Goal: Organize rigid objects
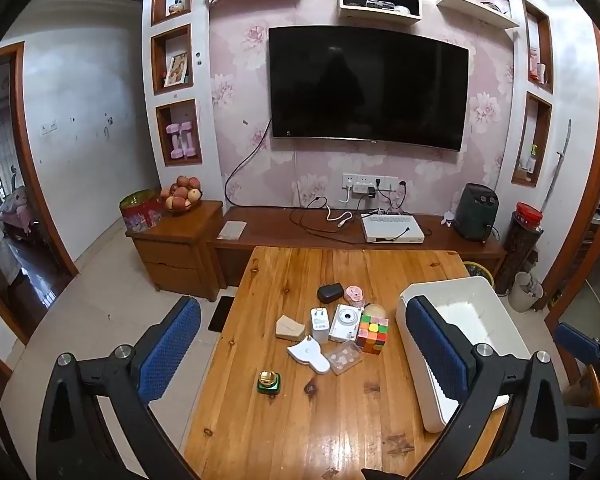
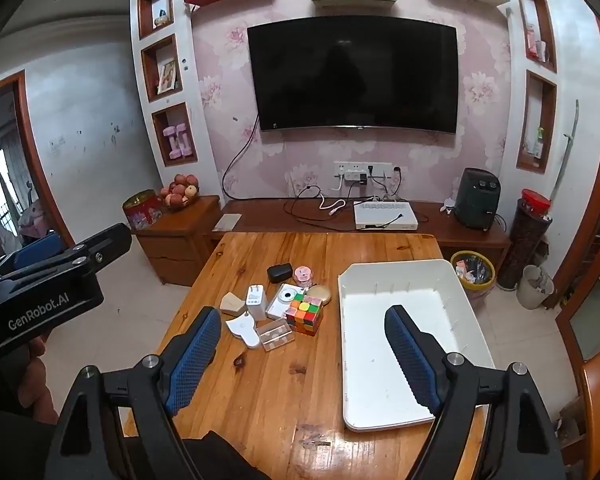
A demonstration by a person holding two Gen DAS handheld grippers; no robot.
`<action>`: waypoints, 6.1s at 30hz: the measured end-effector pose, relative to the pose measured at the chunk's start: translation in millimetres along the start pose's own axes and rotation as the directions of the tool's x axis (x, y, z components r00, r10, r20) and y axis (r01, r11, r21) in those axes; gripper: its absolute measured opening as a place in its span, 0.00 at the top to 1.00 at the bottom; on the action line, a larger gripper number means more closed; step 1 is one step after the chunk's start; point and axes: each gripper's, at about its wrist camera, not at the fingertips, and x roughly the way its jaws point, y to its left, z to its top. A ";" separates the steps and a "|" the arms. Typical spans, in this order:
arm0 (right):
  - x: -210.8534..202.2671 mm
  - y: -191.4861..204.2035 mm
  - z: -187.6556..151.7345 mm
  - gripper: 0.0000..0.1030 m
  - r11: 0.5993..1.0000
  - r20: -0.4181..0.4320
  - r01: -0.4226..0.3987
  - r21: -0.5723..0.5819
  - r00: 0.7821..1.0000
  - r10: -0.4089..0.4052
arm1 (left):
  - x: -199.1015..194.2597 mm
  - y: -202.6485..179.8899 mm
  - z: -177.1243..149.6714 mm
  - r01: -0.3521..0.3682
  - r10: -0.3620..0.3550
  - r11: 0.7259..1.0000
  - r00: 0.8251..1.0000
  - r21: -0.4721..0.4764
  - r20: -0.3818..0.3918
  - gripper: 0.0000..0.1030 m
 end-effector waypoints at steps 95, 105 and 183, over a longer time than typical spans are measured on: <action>197.4 -299.5 -98.8 0.74 0.869 -0.688 0.410 0.278 0.716 -0.117 | 218.4 48.6 -53.1 -0.348 -0.057 0.872 0.628 -0.345 -0.776 0.01; 199.8 -294.1 -99.0 0.87 0.903 -0.696 0.388 0.186 0.701 -0.158 | 241.8 84.6 -84.3 -0.439 -0.068 0.812 0.583 -0.384 -0.810 0.01; 185.9 -248.4 -123.4 0.93 0.914 -0.719 0.340 0.223 0.691 -0.081 | 250.7 46.4 -58.5 -0.299 0.020 0.940 0.530 -0.164 -0.848 0.54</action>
